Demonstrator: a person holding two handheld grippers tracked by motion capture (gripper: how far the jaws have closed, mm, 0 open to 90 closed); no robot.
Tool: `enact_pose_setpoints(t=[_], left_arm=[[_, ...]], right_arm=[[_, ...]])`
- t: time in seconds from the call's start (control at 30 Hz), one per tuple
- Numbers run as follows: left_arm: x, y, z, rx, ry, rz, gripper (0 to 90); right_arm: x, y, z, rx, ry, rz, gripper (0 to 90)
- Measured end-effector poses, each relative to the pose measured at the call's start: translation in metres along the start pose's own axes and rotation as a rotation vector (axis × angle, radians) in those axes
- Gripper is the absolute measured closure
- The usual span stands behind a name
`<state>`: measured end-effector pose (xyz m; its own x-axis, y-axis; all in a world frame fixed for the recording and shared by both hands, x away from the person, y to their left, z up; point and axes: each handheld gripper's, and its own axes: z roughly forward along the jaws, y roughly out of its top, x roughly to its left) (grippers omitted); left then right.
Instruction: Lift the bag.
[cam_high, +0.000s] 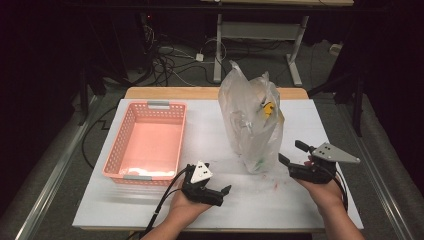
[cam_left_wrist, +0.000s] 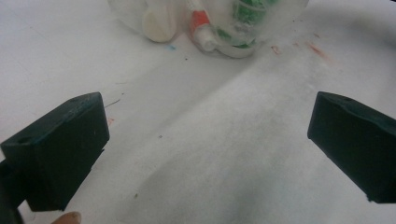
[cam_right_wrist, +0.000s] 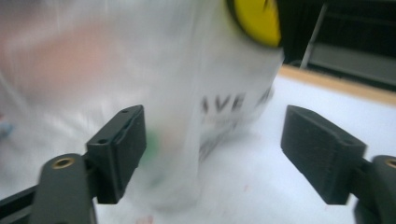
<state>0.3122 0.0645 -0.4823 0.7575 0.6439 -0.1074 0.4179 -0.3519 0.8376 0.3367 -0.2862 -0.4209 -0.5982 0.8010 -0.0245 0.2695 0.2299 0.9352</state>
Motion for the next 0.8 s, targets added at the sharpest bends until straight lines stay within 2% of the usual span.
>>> enact_pose_setpoints(t=[0.1, 0.27, 0.4, 0.43, 0.57, 0.8], left_arm=[[0.0, 0.0, 0.0, 0.0, 0.0, 0.0, 0.0], [0.0, 0.0, 0.0, 0.001, 0.006, 0.007, 0.0], [0.0, 0.0, -0.001, 0.006, 0.016, 0.016, 0.0], [0.0, 0.0, -0.001, 0.007, 0.018, 0.017, 0.0], [-0.002, 0.0, -0.003, 0.005, 0.027, 0.037, 0.0], [0.0, -0.001, -0.004, 0.002, 0.042, 0.021, 0.0]], right_arm=[[0.005, -0.014, 0.002, 0.043, 0.006, 0.005, 18.0], [0.01, -0.035, 0.0, 0.085, 0.006, 0.035, 12.8], [0.012, -0.051, -0.001, 0.106, 0.005, 0.065, 0.0], [0.011, -0.055, -0.002, 0.119, 0.011, 0.064, 0.0], [0.012, -0.058, -0.005, 0.101, 0.009, 0.051, 0.0], [0.014, -0.055, -0.006, 0.065, -0.003, 0.031, 0.0]])
